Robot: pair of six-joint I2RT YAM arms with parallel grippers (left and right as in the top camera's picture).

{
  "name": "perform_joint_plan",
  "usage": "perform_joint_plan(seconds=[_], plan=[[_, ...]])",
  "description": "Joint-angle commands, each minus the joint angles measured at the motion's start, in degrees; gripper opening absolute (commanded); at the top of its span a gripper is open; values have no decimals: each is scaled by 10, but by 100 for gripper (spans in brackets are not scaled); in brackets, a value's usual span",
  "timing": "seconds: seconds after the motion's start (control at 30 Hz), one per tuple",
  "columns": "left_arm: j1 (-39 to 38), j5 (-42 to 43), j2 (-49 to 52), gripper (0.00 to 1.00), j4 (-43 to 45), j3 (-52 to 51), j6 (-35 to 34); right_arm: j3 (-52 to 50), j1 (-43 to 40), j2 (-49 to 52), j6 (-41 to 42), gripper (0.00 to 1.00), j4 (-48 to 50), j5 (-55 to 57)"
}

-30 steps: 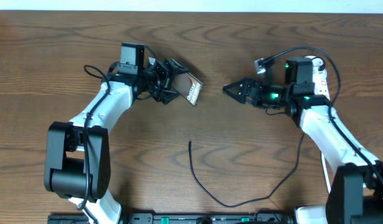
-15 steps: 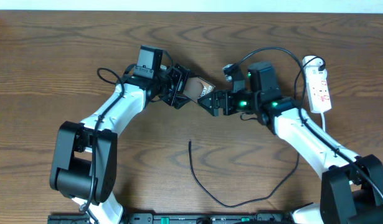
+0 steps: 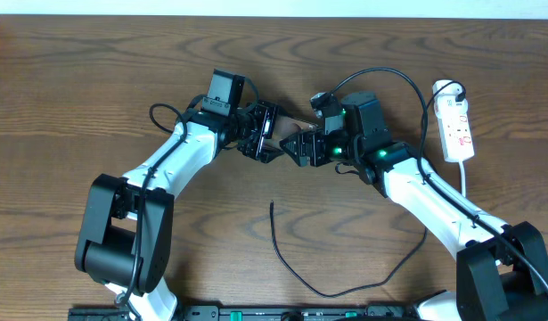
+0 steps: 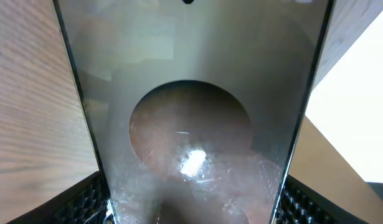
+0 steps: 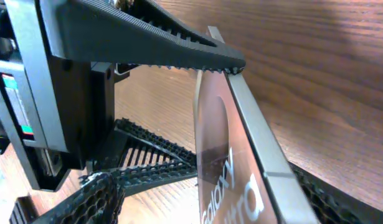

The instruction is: Plug charger to phone and switch on socket

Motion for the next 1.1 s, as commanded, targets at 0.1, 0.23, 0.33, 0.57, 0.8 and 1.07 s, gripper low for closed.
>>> perform_joint_plan(seconds=[0.1,0.23,0.33,0.57,0.8,1.07], plan=[[-3,43,-12,7,1,9,-26,10,5,0,17,72,4,12],[-14,44,-12,8,1,9,-39,10,6,0,17,67,3,13],[-22,43,-12,7,2,9,-48,10,6,0,17,62,3,13],[-23,42,-12,7,3,9,-48,10,6,0,22,49,4,17],[-23,42,-12,7,3,9,-48,10,6,0,22,17,4,17],[-23,42,-12,7,3,9,-47,10,5,0,22,1,4,17]])
